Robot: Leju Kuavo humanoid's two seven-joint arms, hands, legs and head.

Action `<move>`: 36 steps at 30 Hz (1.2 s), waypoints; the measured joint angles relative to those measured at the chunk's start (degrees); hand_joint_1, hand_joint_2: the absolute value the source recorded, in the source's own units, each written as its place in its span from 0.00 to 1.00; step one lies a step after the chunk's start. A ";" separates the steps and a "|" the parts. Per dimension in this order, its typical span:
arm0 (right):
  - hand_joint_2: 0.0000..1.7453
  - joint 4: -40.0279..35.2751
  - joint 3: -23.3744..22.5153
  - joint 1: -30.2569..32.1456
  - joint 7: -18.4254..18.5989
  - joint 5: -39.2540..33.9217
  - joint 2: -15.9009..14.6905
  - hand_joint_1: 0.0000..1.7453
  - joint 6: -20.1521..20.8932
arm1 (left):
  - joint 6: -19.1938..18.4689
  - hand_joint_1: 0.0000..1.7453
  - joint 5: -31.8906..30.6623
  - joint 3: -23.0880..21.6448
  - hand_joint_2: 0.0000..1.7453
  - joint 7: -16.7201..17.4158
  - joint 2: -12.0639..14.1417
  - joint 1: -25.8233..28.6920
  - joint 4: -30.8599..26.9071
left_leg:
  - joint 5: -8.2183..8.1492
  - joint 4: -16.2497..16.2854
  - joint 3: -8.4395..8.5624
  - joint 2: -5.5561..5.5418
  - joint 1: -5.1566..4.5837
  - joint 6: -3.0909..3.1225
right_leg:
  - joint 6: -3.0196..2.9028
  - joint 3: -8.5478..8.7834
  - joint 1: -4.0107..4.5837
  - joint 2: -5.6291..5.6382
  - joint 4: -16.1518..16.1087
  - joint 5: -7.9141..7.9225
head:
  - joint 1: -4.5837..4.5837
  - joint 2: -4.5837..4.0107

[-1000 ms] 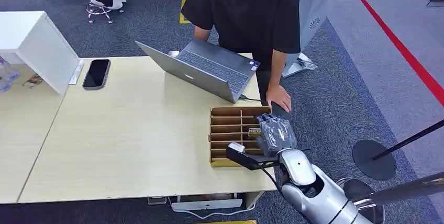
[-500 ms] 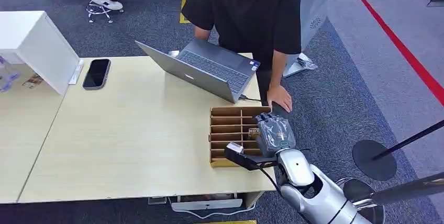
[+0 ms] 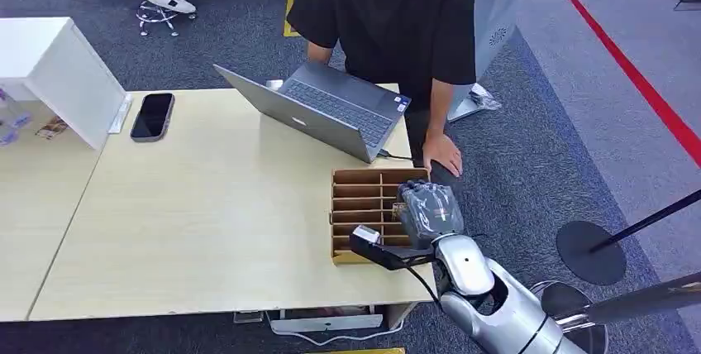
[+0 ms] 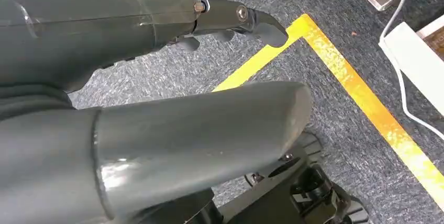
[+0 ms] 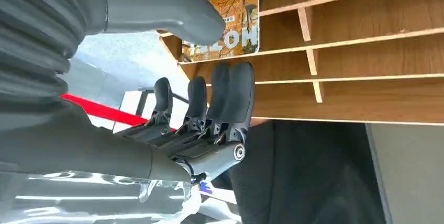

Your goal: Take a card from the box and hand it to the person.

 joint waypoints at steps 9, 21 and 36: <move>1.00 0.04 0.66 0.00 0.17 -0.09 0.07 0.44 0.81 | 0.00 0.00 -0.09 0.00 0.00 0.02 0.00 0.00 0.00 | 0.00 0.00 -0.01 0.00 0.00 0.00 | 0.00 -0.02 0.00 0.00 0.00 0.00 | 0.00 0.00; 1.00 0.85 0.61 0.02 0.52 -0.90 0.07 0.49 0.52 | 0.00 0.00 -0.15 0.00 0.00 0.02 0.00 0.01 0.00 | 0.00 0.00 0.00 0.00 0.00 0.00 | 0.00 -0.02 0.00 0.00 0.00 0.00 | 0.00 0.00; 1.00 0.98 0.52 0.01 1.01 -0.17 0.07 0.52 0.20 | 0.00 0.00 -0.15 0.00 0.00 0.04 0.00 0.05 0.00 | 0.00 0.00 0.00 0.00 0.00 0.00 | 0.00 -0.01 0.00 0.00 0.00 0.00 | 0.00 0.00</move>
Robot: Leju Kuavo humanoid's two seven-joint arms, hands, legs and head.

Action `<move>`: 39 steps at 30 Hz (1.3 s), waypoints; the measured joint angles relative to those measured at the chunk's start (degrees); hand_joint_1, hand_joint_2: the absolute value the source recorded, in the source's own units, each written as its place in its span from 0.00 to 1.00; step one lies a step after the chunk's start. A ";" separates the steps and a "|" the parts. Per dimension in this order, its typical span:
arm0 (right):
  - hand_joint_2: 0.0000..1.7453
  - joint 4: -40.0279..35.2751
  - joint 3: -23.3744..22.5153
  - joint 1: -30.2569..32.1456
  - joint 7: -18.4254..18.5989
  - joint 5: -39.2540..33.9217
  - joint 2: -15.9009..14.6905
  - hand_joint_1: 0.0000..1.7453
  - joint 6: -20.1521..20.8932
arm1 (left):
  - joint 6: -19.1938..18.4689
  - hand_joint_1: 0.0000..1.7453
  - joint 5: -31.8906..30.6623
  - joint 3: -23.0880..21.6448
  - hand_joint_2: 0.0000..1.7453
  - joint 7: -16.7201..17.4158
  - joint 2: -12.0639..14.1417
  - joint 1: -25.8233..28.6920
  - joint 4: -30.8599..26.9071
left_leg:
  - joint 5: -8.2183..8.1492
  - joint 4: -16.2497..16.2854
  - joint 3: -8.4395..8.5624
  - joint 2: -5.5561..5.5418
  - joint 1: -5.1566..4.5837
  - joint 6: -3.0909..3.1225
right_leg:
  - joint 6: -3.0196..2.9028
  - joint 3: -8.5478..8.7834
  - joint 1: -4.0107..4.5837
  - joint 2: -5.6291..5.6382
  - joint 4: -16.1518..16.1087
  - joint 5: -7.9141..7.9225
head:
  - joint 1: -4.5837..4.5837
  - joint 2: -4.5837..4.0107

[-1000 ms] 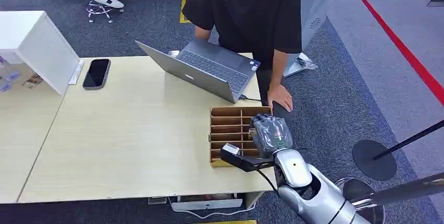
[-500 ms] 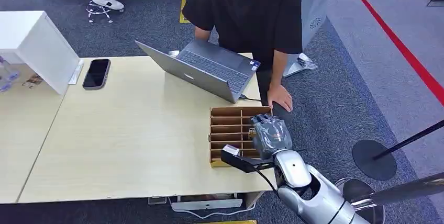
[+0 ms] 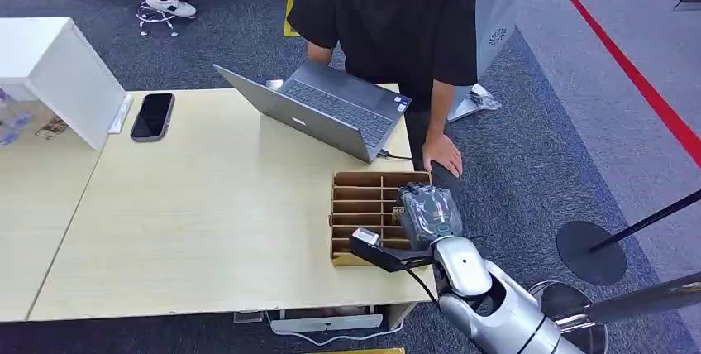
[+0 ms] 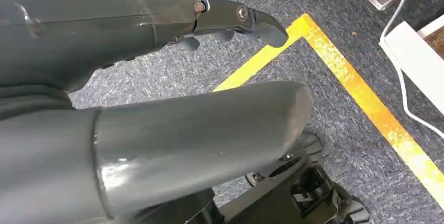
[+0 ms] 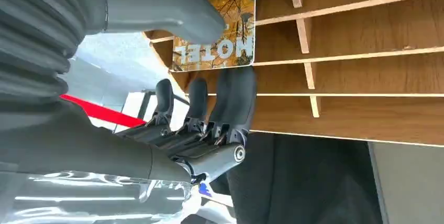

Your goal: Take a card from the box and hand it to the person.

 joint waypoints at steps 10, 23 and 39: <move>1.00 -0.55 0.04 -0.02 0.30 1.22 0.00 0.58 0.74 | 0.09 0.00 0.00 0.00 0.00 -0.02 0.00 0.00 0.00 | 0.00 0.00 0.00 0.00 0.00 0.00 | 0.00 0.00 0.00 0.00 0.00 0.00 | 0.02 0.00; 1.00 -0.63 0.39 -0.01 0.85 3.93 0.00 0.59 2.01 | 0.09 0.00 -0.02 0.00 0.00 0.00 0.00 0.01 0.00 | 0.00 0.00 0.00 0.00 0.00 0.00 | 0.00 0.00 0.00 0.00 0.00 0.00 | 0.02 0.00; 1.00 -0.63 0.52 0.01 0.85 3.96 0.00 0.67 2.73 | 0.11 0.00 -0.06 0.00 0.00 0.02 0.00 0.00 0.00 | 0.00 0.00 0.00 0.00 0.00 0.00 | 0.00 0.00 0.00 0.00 0.00 0.00 | 0.00 0.00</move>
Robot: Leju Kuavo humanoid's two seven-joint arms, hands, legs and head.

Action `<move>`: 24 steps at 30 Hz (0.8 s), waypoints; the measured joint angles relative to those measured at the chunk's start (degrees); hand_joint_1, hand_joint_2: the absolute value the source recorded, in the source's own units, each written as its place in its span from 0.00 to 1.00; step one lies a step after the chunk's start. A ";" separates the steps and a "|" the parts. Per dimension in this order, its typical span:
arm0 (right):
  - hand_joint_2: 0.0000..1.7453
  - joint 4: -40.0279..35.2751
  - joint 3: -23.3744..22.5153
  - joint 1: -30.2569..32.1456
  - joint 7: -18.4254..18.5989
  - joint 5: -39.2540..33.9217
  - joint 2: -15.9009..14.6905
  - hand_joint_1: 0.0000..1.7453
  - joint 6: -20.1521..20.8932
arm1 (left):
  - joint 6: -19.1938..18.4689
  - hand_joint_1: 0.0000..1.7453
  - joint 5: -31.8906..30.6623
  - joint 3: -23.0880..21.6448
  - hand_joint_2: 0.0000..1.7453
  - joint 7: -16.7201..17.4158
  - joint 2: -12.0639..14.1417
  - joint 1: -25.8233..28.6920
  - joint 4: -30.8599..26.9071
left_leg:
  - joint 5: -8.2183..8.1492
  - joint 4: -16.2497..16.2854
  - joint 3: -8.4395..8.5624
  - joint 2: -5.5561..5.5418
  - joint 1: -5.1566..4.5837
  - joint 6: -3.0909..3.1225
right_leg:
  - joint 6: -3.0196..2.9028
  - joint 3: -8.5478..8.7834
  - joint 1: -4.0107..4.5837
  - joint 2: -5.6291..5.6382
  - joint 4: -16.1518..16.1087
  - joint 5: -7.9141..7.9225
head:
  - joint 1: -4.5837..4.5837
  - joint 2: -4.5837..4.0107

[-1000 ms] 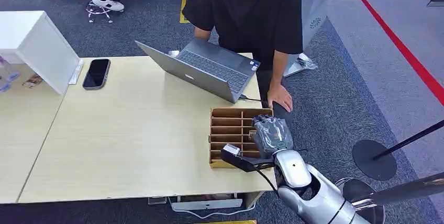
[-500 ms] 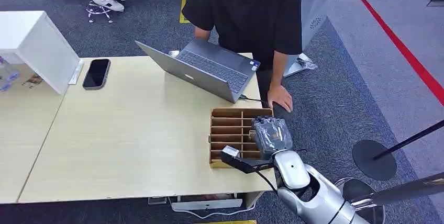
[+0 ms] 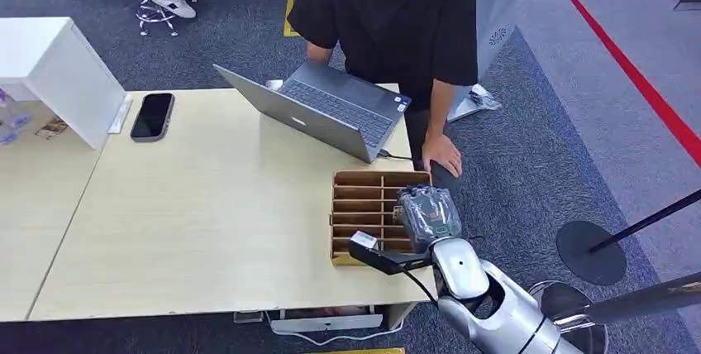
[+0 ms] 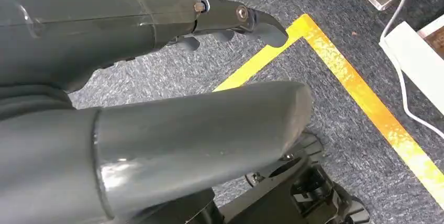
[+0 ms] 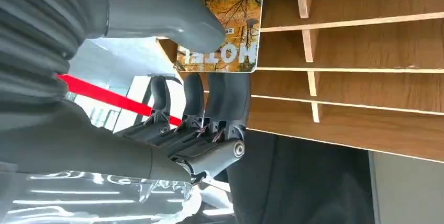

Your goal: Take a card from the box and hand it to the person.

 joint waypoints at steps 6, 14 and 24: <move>1.00 0.00 0.24 0.00 -0.22 0.70 0.00 0.74 0.42 | 0.05 0.00 0.00 0.00 0.00 -0.04 0.00 0.00 0.00 | 0.00 0.00 0.01 0.00 0.00 0.00 | 0.00 0.00 0.00 0.00 0.00 0.00 | 0.00 0.00; 1.00 -0.02 0.90 0.00 -0.20 1.73 0.07 0.75 0.85 | 0.07 0.00 0.02 0.00 0.00 -0.07 0.00 0.00 0.00 | 0.00 0.00 0.01 0.00 0.00 0.00 | 0.00 0.01 0.00 0.00 0.00 0.00 | 0.00 0.00; 1.00 -0.02 1.09 0.02 -0.20 2.03 0.24 0.74 0.98 | 0.07 0.00 0.09 0.02 0.00 -0.07 0.00 0.01 0.00 | 0.00 0.00 0.03 0.00 0.00 0.00 | 0.01 0.01 0.00 0.00 0.00 0.01 | 0.00 0.00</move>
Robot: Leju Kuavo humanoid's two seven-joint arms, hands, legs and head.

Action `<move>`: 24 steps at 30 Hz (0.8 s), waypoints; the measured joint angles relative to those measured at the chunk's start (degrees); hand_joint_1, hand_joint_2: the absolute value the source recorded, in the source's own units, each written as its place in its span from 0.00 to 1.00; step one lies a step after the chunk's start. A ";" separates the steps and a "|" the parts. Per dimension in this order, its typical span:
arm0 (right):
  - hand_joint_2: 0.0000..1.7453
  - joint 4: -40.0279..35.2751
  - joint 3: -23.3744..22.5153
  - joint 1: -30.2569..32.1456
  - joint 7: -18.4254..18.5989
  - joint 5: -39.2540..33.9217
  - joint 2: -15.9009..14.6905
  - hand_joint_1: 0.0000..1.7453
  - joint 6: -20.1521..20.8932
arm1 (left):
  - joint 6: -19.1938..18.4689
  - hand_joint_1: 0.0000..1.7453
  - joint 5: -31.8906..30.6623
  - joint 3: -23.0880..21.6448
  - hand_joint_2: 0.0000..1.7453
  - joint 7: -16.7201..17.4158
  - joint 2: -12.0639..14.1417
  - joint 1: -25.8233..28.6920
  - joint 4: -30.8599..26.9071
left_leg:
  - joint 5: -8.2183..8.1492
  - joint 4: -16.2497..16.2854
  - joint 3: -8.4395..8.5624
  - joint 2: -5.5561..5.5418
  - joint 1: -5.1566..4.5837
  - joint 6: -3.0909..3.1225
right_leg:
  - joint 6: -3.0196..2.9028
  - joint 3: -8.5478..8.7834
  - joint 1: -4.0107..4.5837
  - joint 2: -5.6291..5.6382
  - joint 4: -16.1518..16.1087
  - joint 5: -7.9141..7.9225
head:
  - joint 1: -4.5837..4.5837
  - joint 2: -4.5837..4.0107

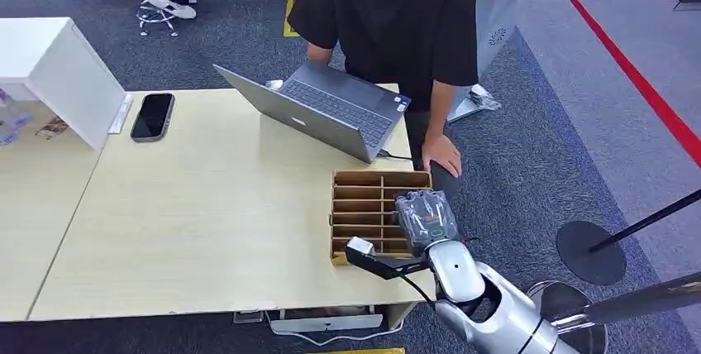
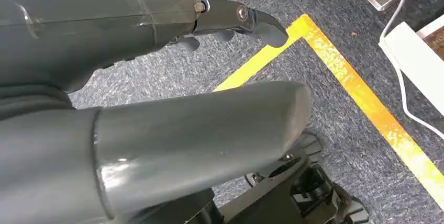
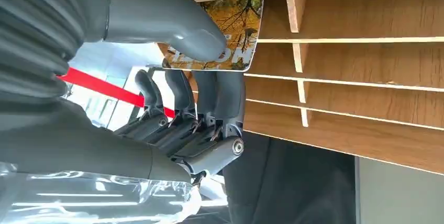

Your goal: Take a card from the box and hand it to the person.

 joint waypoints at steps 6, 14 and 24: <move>1.00 0.00 0.24 -0.01 0.02 0.00 0.04 0.86 0.37 | 0.02 0.00 0.04 0.00 0.00 0.00 0.00 0.00 0.00 | 0.00 0.00 0.00 0.00 0.00 0.00 | 0.00 0.00 0.00 0.00 0.00 0.00 | 0.00 0.00; 1.00 -1.14 0.15 -0.29 0.31 -0.79 0.04 0.86 1.79 | 0.02 0.00 0.15 0.00 0.00 -0.26 0.00 0.05 0.00 | 0.00 0.00 0.00 0.00 0.00 0.00 | 0.01 0.01 0.00 0.00 0.00 0.01 | 0.02 0.00; 1.00 -9.16 -0.77 -2.50 1.84 -2.08 -1.51 0.85 6.56 | 0.09 0.00 0.52 -0.02 0.00 -0.79 0.07 0.38 0.00 | 0.00 0.02 -0.01 0.00 0.00 0.00 | 0.01 -0.01 0.00 0.00 0.00 0.01 | 0.02 0.00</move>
